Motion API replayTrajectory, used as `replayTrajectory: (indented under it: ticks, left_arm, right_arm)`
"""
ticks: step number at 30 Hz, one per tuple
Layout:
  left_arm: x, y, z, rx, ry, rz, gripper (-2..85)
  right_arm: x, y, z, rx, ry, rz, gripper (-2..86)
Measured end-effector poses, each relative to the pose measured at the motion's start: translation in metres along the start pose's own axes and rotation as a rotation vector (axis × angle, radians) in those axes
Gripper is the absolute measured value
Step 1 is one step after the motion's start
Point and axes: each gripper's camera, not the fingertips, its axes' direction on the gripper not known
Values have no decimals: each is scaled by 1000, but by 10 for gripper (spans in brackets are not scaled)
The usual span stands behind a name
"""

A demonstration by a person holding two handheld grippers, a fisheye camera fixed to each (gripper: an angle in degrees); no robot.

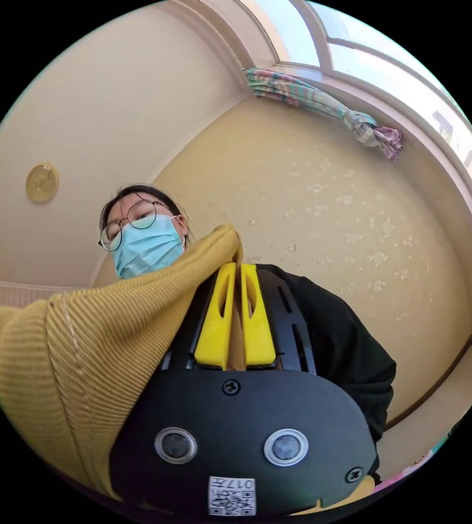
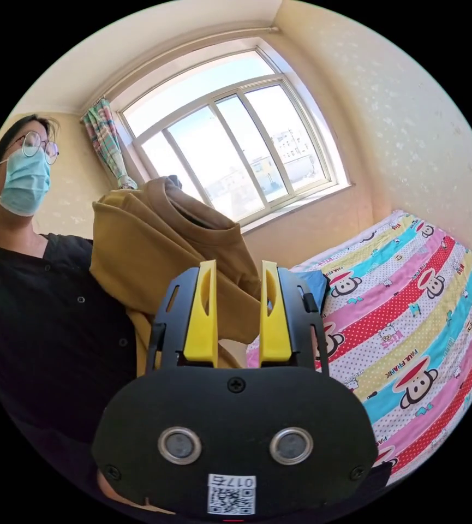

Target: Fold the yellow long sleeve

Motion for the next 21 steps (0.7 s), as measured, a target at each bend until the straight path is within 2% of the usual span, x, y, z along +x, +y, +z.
replayTrajectory:
  ticks: [3, 5, 7, 9, 11, 12, 14, 16, 17, 21]
  left_arm:
    - [-32, 25, 25, 8, 99, -56, 4]
    - [-46, 37, 37, 1, 139, -93, 4]
    - [-60, 49, 42, -3, 168, -133, 4]
    - [-68, 57, 39, 5, 177, -157, 4]
    - [-69, 62, 30, 4, 138, -180, 4]
    - [-62, 62, 22, -4, 77, -177, 4]
    - [-40, 57, 6, -25, -54, -142, 4]
    - [-4, 50, -21, -39, -317, -136, 4]
    - [5, 48, -29, -42, -387, -147, 4]
    - [73, 37, -69, -73, -887, -174, 1]
  right_arm:
    - [20, 15, 15, -16, -104, 88, 186]
    - [34, 32, 34, -1, -332, 92, 229]
    - [36, 44, 48, 43, -516, 74, 229]
    - [34, 55, 56, 135, -555, 86, 208]
    - [26, 56, 54, 136, -623, 11, 86]
    - [26, 55, 50, 134, -634, 6, 68]
    - [30, 58, 11, 227, -472, 75, 41]
    - [23, 60, -33, 349, -379, 50, 38]
    - [14, 59, -63, 412, -309, 30, 37]
    - [-25, 50, -140, 554, -42, -20, 36]
